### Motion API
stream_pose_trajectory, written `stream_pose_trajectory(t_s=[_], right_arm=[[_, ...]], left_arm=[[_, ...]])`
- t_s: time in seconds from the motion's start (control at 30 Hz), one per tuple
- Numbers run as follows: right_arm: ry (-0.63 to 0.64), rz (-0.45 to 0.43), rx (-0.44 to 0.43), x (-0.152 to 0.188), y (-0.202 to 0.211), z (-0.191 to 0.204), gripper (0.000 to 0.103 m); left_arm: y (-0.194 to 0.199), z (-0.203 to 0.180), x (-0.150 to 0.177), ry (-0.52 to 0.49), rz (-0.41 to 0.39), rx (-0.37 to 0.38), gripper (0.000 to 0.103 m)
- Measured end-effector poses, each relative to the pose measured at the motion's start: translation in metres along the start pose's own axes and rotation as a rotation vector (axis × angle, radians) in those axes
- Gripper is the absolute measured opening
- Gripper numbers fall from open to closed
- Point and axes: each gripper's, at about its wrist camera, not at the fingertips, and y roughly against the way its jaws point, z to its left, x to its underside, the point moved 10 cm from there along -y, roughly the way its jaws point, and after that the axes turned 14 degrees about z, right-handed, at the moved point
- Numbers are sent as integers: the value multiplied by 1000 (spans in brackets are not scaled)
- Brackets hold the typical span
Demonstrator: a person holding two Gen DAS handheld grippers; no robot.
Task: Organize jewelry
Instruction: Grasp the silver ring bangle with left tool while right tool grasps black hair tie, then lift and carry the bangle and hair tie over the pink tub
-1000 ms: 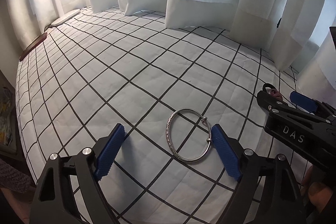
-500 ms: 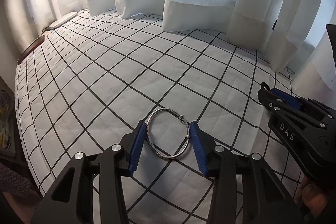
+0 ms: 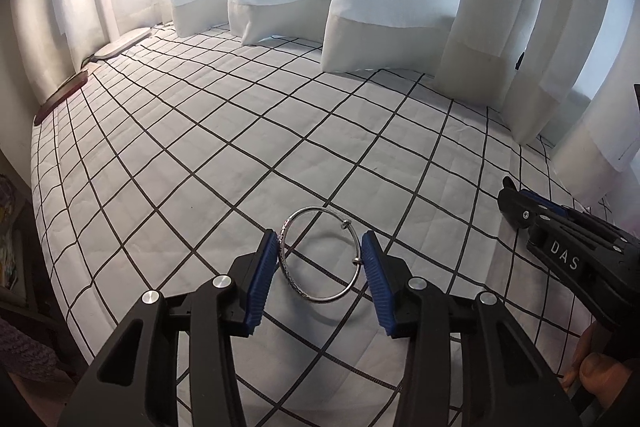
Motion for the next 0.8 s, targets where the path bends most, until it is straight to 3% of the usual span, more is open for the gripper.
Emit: stream_pose_trajectory(t_s=[0.4,0.8], right_arm=[[-24,-10,8,4,35,37,21],[-87,-86,10,-4,128,81,21]], left_arm=[[33,28,-25,-78,-32,41,43],[106,62,-70,-240,-110,61,43]])
